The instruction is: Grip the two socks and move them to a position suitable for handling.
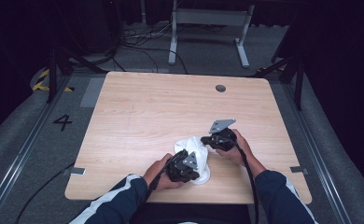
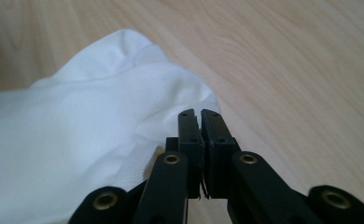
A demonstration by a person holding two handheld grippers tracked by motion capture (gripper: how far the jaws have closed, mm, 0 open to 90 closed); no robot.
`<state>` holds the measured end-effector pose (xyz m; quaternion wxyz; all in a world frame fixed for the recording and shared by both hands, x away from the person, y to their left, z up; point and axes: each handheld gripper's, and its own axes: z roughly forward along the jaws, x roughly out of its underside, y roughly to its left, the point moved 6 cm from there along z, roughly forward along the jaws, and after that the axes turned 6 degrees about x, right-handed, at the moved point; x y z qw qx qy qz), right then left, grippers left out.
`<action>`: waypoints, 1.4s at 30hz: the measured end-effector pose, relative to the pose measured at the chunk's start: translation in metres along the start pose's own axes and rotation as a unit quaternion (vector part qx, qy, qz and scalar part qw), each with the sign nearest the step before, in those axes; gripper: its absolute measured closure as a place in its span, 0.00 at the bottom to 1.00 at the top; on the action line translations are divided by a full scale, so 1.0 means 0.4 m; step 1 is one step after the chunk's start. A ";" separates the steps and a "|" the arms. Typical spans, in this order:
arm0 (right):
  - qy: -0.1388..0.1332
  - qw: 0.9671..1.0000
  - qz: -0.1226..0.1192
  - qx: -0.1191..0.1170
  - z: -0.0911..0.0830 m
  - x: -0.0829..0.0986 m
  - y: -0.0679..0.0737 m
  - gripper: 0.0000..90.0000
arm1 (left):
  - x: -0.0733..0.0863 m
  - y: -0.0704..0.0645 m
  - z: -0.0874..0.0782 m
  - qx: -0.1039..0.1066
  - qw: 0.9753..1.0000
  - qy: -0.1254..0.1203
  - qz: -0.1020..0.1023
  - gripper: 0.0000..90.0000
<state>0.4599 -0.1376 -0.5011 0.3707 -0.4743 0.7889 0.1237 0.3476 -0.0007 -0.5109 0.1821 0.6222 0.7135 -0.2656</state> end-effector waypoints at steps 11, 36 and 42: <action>-0.014 1.000 0.001 0.013 -0.026 0.001 0.065 0.87 | 0.062 -0.014 -0.109 -0.030 0.998 -0.048 -0.009 0.69; 0.011 0.999 0.040 0.003 -0.009 0.013 0.043 0.98 | 0.081 0.006 -0.112 -0.081 0.996 -0.043 -0.002 0.95; -0.023 0.999 0.025 0.021 -0.050 -0.040 0.032 0.98 | 0.027 -0.020 -0.174 -0.104 0.991 -0.089 0.010 0.95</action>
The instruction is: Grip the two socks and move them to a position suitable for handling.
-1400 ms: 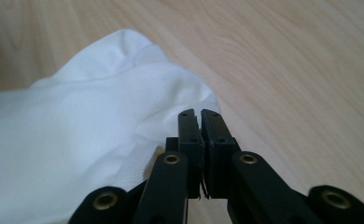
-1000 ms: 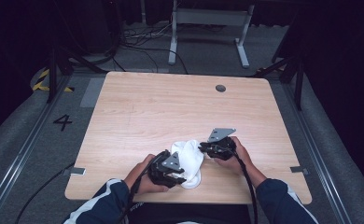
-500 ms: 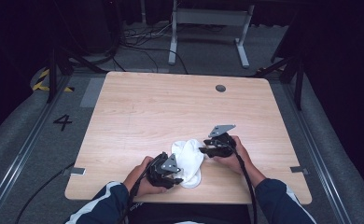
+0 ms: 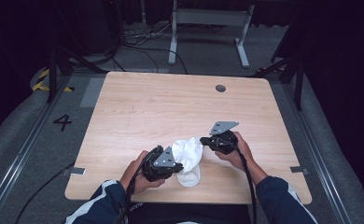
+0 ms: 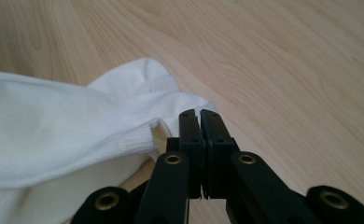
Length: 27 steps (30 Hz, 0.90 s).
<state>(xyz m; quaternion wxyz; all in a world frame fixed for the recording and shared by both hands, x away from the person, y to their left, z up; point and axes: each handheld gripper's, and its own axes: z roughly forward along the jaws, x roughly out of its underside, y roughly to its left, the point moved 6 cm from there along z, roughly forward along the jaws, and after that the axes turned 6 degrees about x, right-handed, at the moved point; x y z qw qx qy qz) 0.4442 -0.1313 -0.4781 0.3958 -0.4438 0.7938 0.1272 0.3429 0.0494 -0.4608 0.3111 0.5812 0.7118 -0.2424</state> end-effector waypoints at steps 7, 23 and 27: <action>-0.023 0.999 -0.035 -0.007 0.018 -0.082 0.018 0.98 | -0.045 -0.026 -0.034 -0.046 0.999 -0.008 0.012 0.95; 0.022 0.997 -0.062 -0.028 0.124 -0.061 0.029 0.96 | 0.010 -0.043 0.147 0.021 0.997 0.074 -0.007 0.91; 0.026 0.998 -0.045 -0.018 0.126 -0.046 0.021 0.82 | 0.013 -0.043 0.136 0.032 0.997 0.067 -0.011 0.87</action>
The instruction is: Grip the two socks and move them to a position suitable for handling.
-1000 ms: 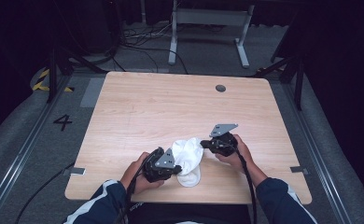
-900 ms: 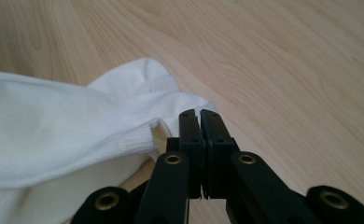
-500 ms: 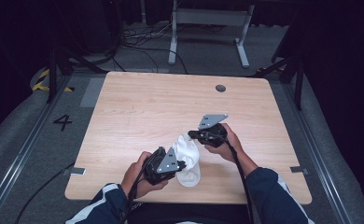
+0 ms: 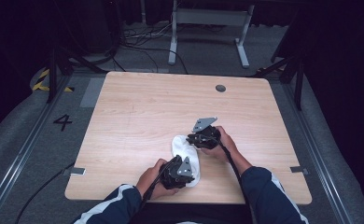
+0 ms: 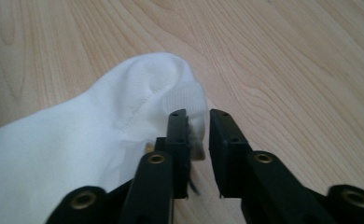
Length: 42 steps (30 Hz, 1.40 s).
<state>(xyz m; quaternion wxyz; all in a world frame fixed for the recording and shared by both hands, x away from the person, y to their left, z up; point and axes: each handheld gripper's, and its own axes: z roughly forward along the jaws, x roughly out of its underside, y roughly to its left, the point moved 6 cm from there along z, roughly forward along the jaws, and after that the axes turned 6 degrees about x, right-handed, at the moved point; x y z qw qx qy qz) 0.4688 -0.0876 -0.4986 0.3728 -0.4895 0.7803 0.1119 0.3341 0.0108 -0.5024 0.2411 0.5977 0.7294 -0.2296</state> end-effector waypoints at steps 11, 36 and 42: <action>-0.027 1.000 0.004 0.003 -0.110 0.041 0.023 0.63 | 0.008 0.056 -0.122 -0.044 0.996 -0.076 -0.031 0.69; -0.017 0.988 -0.084 -0.129 -0.150 0.103 0.247 0.96 | 0.052 0.230 -0.002 -0.061 0.993 -0.057 -0.088 0.67; -0.046 0.987 -0.091 -0.122 -0.206 0.069 0.248 0.97 | 0.052 0.230 -0.003 -0.060 0.993 -0.055 -0.089 0.67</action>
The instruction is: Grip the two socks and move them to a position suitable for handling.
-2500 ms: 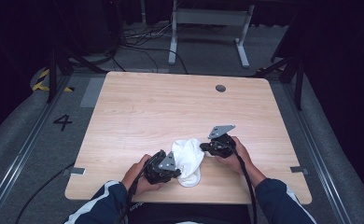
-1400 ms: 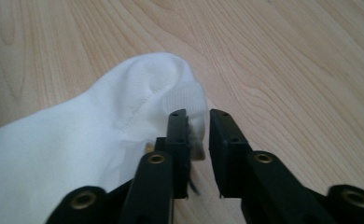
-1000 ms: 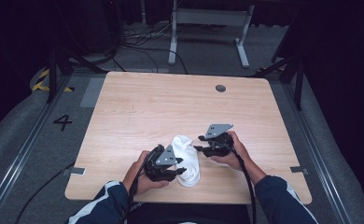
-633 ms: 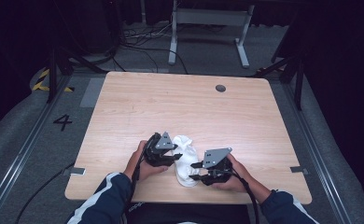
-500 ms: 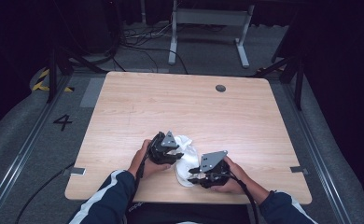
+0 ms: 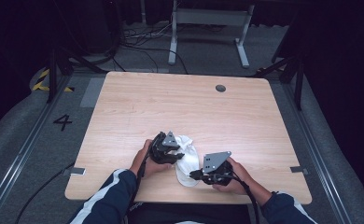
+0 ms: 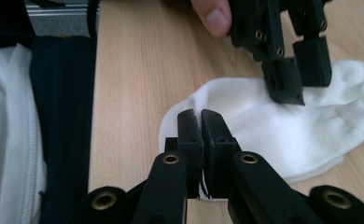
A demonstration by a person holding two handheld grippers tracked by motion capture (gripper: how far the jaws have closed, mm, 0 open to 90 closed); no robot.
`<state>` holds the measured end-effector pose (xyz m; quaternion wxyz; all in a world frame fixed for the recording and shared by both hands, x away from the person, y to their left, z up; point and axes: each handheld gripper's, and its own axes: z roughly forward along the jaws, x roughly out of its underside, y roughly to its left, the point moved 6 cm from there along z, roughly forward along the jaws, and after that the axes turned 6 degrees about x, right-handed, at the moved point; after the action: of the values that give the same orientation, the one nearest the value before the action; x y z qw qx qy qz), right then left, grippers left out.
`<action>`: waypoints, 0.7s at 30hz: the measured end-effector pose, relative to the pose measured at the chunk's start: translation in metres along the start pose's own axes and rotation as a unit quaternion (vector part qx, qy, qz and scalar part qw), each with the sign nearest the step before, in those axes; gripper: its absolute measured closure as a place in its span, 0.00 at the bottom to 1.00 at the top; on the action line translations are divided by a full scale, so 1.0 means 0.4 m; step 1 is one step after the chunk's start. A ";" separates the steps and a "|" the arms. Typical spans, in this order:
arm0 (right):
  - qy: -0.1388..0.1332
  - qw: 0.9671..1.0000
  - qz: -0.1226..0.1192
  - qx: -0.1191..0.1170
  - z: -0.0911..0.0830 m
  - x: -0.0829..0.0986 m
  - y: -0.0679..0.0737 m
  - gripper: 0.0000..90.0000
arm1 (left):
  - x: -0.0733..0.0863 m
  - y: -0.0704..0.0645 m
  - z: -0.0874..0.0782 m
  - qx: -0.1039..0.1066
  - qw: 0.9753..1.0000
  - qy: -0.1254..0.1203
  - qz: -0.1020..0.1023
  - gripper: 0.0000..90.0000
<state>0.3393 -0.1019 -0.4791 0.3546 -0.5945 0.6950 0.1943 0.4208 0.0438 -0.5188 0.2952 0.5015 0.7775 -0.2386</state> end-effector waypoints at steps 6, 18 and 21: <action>0.022 1.000 -0.014 -0.008 0.005 0.001 0.036 0.96 | -0.007 -0.003 -0.014 -0.001 1.000 0.000 -0.007 0.58; 0.047 0.998 -0.010 -0.052 0.012 0.035 0.079 0.71 | -0.005 -0.076 -0.018 0.027 0.999 0.026 0.031 0.49; 0.050 0.997 -0.003 -0.064 0.018 0.048 0.087 0.65 | 0.009 -0.086 -0.005 0.029 0.998 0.031 0.040 0.48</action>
<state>0.3068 -0.1026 -0.5030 0.2806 -0.6271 0.6964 0.2075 0.3875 0.0343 -0.5173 0.2653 0.5479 0.7582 -0.2334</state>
